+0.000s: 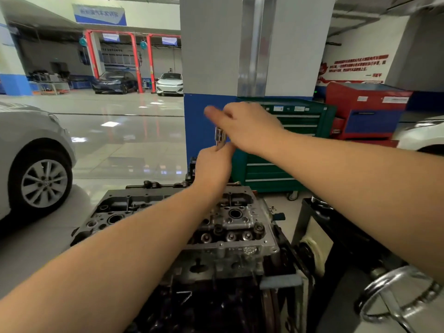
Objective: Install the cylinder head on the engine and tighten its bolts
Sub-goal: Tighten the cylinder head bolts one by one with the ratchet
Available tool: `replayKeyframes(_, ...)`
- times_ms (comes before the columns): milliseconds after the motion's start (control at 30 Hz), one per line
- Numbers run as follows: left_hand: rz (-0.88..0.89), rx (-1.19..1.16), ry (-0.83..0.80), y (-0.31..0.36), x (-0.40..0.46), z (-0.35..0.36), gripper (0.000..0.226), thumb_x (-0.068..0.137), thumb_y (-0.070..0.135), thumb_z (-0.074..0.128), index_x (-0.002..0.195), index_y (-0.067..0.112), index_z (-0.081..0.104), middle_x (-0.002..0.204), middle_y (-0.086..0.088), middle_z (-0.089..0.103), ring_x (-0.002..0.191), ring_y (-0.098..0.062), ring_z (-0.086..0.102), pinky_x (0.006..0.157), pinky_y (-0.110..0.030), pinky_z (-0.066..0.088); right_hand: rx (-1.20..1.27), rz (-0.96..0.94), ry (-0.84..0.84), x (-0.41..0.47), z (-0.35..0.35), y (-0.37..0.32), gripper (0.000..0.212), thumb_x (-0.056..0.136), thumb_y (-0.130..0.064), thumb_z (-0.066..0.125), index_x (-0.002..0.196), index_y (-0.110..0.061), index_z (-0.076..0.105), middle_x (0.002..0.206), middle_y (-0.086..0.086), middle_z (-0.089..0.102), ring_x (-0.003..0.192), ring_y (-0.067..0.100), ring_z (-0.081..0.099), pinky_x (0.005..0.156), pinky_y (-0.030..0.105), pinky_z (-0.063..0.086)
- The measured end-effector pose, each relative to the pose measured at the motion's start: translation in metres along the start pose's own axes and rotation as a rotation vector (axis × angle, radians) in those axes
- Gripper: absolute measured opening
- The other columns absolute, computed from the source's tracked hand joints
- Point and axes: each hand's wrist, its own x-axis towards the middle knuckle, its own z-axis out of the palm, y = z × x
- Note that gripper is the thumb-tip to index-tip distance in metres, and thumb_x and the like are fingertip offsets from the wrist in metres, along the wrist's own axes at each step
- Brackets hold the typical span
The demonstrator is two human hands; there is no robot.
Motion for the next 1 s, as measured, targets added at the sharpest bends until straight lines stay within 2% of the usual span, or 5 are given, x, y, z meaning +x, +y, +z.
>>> replayKeyframes(167,-0.140,-0.204,-0.661,-0.002,0.027,-0.045,0.048,0.104,0.037,0.057,0.060,0.022,0.045,0.055,-0.001,0.041,0.052,-0.020,0.038,0.064,-0.036,0.045,-0.052,0.375,0.102,-0.044,0.007,0.119,0.042,0.101,-0.065,0.041,0.099,-0.028,0.061,0.091,-0.001,0.071,0.085,0.024,0.067,0.072,0.039,0.051)
replayKeyframes(367,0.101,0.028,0.166,-0.015,0.004,-0.014,0.032,0.090,0.049,0.075,0.094,0.018,0.068,0.079,-0.005,0.075,0.067,-0.014,0.069,0.070,-0.041,0.059,-0.317,0.803,-0.221,-0.119,0.050,0.228,0.064,0.095,-0.063,0.057,0.144,-0.023,0.045,0.148,0.010,0.047,0.135,0.037,0.046,0.106,0.050,0.045)
replayKeyframes(567,0.156,0.087,0.195,-0.010,-0.004,0.012,0.038,0.097,0.045,0.057,0.081,0.010,0.054,0.072,-0.004,0.052,0.066,-0.021,0.047,0.065,-0.039,0.040,-0.377,0.780,-0.232,-0.146,0.082,0.244,0.053,0.099,-0.057,0.047,0.139,-0.022,0.045,0.142,0.009,0.052,0.132,0.035,0.047,0.102,0.052,0.041)
replayKeyframes(767,-0.136,-0.227,-0.618,0.003,0.037,-0.036,0.046,0.101,0.032,0.057,0.058,0.024,0.043,0.049,0.004,0.032,0.043,-0.016,0.028,0.052,-0.030,0.035,-0.411,0.752,-0.186,-0.149,0.088,0.242,0.054,0.101,-0.055,0.044,0.143,-0.022,0.045,0.142,0.008,0.052,0.132,0.033,0.046,0.103,0.050,0.039)
replayKeyframes(1000,0.154,0.038,0.234,-0.021,-0.003,-0.001,0.030,0.092,0.042,0.069,0.081,0.015,0.061,0.071,-0.005,0.069,0.062,-0.015,0.064,0.065,-0.037,0.052,-0.386,0.687,-0.088,-0.153,0.088,0.247,0.048,0.099,-0.054,0.053,0.136,-0.023,0.053,0.133,0.005,0.059,0.127,0.030,0.050,0.100,0.046,0.043)
